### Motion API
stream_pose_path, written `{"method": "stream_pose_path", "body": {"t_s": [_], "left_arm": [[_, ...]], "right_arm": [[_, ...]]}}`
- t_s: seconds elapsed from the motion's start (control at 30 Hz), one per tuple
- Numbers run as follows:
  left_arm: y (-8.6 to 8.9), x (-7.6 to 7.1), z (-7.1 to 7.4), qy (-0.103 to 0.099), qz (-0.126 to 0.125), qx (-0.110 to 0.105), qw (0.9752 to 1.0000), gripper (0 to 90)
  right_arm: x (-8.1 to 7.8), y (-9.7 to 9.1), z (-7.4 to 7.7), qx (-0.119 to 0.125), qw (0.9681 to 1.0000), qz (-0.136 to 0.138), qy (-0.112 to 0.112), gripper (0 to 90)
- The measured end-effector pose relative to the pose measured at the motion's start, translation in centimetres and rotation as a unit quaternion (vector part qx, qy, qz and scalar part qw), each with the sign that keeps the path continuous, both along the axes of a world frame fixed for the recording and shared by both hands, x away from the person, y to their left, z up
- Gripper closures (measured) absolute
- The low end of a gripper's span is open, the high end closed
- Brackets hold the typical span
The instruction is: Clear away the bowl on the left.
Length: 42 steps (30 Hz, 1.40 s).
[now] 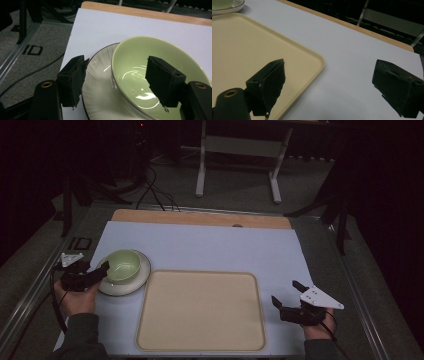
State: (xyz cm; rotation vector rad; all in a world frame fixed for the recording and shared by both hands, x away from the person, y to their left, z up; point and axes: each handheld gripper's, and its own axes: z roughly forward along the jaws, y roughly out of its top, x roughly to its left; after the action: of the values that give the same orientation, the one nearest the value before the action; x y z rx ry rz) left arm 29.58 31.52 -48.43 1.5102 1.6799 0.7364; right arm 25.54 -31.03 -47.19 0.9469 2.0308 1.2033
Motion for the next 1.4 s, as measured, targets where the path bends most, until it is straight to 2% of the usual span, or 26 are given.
{"method": "stream_pose_path", "body": {"t_s": [0.1,0.2,0.23,0.37,0.4,0.57,0.8,0.87,0.97,1.0,1.07,1.23,1.4], "left_arm": [[0.0,0.6,-0.5,0.020,0.003,-0.007,0.9998,38.2],[0.0,0.7,-0.6,0.023,0.002,-0.011,0.9997,41.6],[-0.1,0.9,-0.8,0.028,-0.002,-0.019,0.9994,45.2],[-0.1,1.2,-1.1,0.040,-0.004,-0.024,0.9989,50.5],[-0.2,1.4,-1.3,0.049,-0.011,-0.027,0.9984,52.4],[-0.3,1.9,-1.9,0.083,-0.007,-0.019,0.9963,60.4],[-0.4,2.4,-2.3,0.093,-0.006,-0.028,0.9952,68.4],[-0.3,2.6,-2.4,0.101,-0.003,-0.041,0.9940,69.3],[-0.1,2.6,-2.5,0.103,-0.003,-0.049,0.9935,70.0],[0.0,2.6,-2.5,0.104,-0.002,-0.063,0.9926,70.1],[0.2,2.6,-2.6,0.107,-0.003,-0.074,0.9915,70.0],[0.5,2.7,-2.7,0.112,-0.006,-0.092,0.9895,70.6],[0.7,2.6,-2.7,0.110,-0.012,-0.104,0.9884,78.8]], "right_arm": [[0.0,0.0,0.0,-0.001,1.0000,0.000,0.000,10.8],[0.0,0.0,0.0,-0.001,1.0000,0.000,0.000,10.8],[0.0,0.0,0.0,-0.001,1.0000,0.000,-0.001,10.8],[0.0,0.0,0.0,-0.001,1.0000,0.000,-0.001,10.8],[0.0,0.0,0.0,-0.002,1.0000,0.001,-0.003,10.8],[0.0,0.0,0.0,-0.002,1.0000,0.001,-0.002,10.8],[-0.1,0.1,0.0,-0.005,1.0000,0.001,-0.002,10.8],[-0.1,0.0,0.0,-0.005,1.0000,0.001,-0.002,10.8],[-0.1,0.0,0.0,-0.005,1.0000,0.001,-0.001,10.8],[-0.1,0.1,0.0,-0.005,1.0000,0.001,-0.001,10.8],[-0.1,0.1,0.0,-0.006,1.0000,0.001,-0.001,10.8],[-0.1,0.1,0.0,-0.008,1.0000,0.000,-0.001,10.8],[-0.1,0.1,0.0,-0.009,1.0000,0.000,-0.001,10.8]]}}
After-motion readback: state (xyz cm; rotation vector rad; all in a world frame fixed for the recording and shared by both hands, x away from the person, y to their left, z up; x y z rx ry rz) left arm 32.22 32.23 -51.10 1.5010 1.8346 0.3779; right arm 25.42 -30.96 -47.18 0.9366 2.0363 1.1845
